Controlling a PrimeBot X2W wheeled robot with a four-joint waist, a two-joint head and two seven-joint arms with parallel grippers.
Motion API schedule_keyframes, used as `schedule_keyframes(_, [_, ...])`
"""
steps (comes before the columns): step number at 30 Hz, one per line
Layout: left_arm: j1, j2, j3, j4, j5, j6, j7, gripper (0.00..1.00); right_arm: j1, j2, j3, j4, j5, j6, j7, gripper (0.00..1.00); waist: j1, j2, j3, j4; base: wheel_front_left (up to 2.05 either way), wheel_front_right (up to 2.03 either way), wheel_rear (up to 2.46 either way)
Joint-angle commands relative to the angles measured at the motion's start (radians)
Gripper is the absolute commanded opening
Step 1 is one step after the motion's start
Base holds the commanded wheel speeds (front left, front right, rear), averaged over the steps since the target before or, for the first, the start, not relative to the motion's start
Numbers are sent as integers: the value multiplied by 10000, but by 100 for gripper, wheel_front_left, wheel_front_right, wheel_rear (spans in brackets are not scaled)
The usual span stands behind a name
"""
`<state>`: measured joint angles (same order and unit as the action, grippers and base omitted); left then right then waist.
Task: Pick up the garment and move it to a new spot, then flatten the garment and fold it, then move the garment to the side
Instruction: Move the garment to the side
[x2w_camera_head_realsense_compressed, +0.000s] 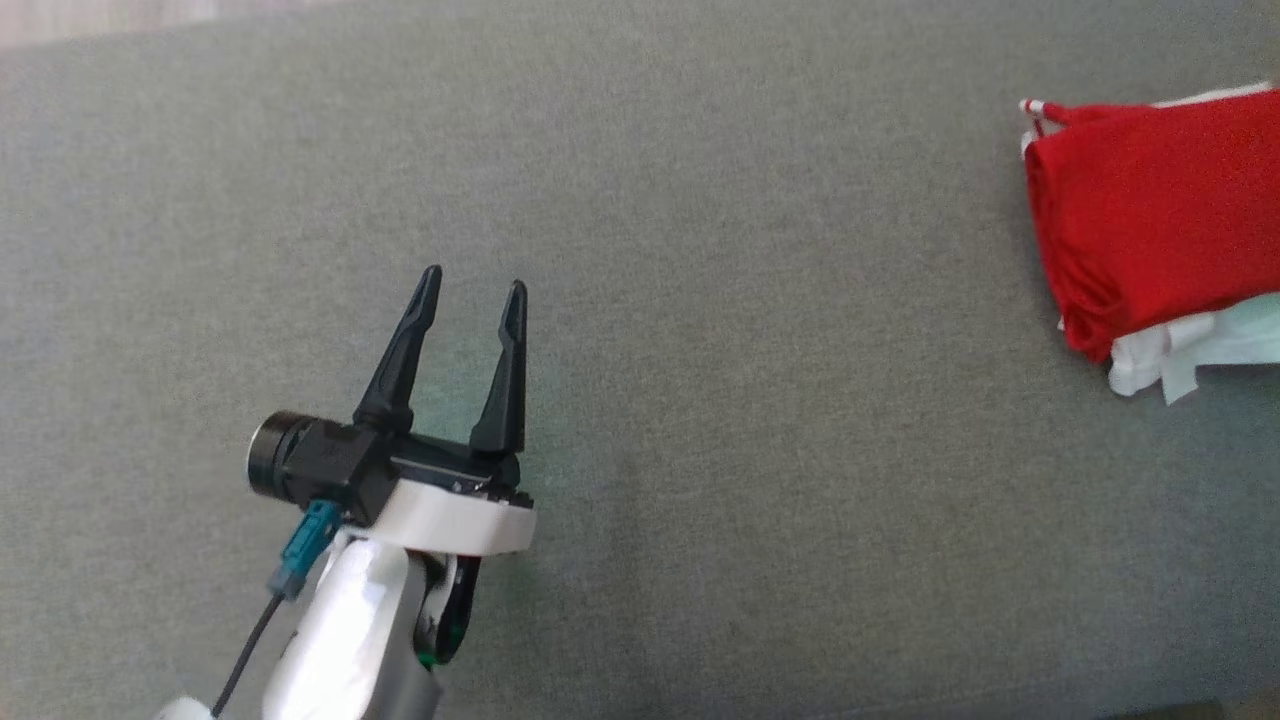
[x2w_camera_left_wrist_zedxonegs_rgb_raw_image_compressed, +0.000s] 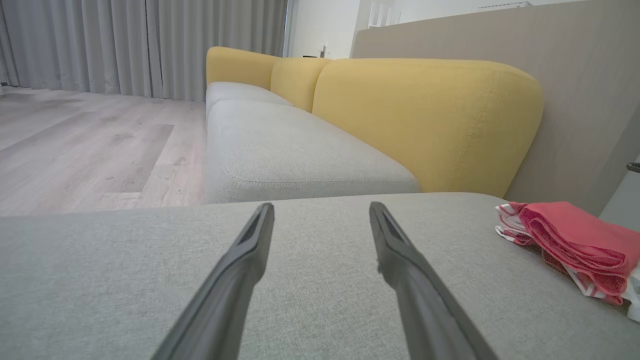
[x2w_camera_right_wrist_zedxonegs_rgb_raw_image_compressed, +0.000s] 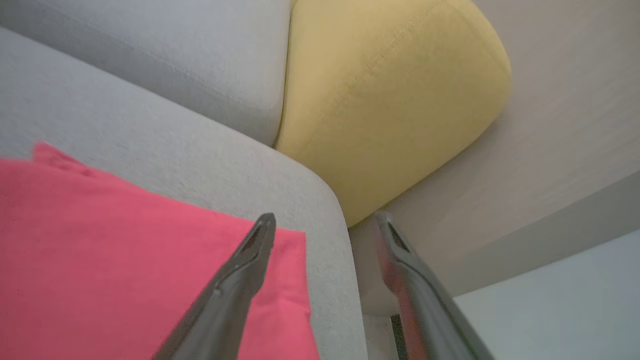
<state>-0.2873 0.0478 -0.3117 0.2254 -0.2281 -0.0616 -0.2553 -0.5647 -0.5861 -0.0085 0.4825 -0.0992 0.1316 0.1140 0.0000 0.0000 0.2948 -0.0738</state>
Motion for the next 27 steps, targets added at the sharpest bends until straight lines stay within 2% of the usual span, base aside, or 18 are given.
schedule_keyframes(1, [-27, 24, 385, -280, -74, 17, -65, 100, -66, -50, 139, -471, -28, -9, -73, 100, 0, 0, -347, 57, 0, 0, 0])
schedule_keyframes(7, [423, 24, 432, -209, -167, 114, -65, 100, 63, 1171, 569, -1432, 247, -9, -137, 100, 0, 0, -1447, 334, 0, 0, 0])
schedule_keyframes(14, [1100, 24, 672, -156, -217, 305, -65, 100, 1027, 2329, 801, -2126, 1053, -9, -846, 100, 0, 0, -2562, 720, 0, 0, 0])
schedule_keyframes(22, [1772, 24, 1003, -203, -344, 479, -65, 100, 2672, 4265, 463, -2470, 1579, -9, -2066, 100, 0, 0, -3080, 1109, 0, 0, 0])
schedule_keyframes(27, [2061, 24, 1069, -75, -237, 371, -65, 100, 3598, 5024, 412, -2227, 2024, -9, -2952, 100, 0, 0, -3198, 1287, 0, 0, 0])
